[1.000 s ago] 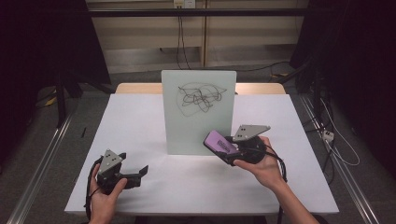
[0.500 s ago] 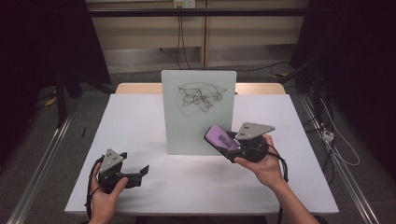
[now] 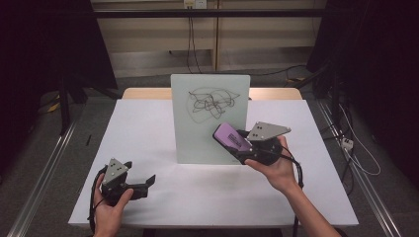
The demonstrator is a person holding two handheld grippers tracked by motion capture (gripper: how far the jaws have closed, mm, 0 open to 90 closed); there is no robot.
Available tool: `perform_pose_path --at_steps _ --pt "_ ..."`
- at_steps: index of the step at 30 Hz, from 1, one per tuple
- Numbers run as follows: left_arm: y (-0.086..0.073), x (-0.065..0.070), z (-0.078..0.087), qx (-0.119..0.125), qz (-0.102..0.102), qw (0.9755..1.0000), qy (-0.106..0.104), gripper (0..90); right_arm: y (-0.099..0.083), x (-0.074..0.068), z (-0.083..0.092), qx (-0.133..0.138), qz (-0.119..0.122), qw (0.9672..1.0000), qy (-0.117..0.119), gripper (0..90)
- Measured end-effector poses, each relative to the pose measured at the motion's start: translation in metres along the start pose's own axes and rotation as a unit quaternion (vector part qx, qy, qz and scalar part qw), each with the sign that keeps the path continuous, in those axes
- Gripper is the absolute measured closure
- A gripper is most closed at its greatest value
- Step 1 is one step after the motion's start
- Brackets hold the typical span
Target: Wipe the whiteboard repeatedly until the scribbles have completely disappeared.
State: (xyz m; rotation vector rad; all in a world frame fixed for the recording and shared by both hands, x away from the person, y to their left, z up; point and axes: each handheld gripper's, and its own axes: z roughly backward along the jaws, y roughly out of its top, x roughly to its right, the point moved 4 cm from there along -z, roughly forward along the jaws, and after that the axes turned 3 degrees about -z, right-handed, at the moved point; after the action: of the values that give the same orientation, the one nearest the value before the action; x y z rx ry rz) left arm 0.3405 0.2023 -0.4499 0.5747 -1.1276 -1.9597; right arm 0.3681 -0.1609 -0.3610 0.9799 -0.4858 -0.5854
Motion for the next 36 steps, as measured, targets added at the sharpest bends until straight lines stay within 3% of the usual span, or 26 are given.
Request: perform_pose_path --at_steps 17,36 --pt "0.0 0.0 -0.002 -0.001 -0.001 1.0 -0.005 5.1 0.042 0.026 0.011 0.054 0.006 0.9972 -0.051 41.4" --pt "-0.002 -0.003 0.001 -0.004 0.003 1.0 -0.001 5.1 0.069 0.052 -0.001 0.067 0.009 0.9928 -0.099 41.5"
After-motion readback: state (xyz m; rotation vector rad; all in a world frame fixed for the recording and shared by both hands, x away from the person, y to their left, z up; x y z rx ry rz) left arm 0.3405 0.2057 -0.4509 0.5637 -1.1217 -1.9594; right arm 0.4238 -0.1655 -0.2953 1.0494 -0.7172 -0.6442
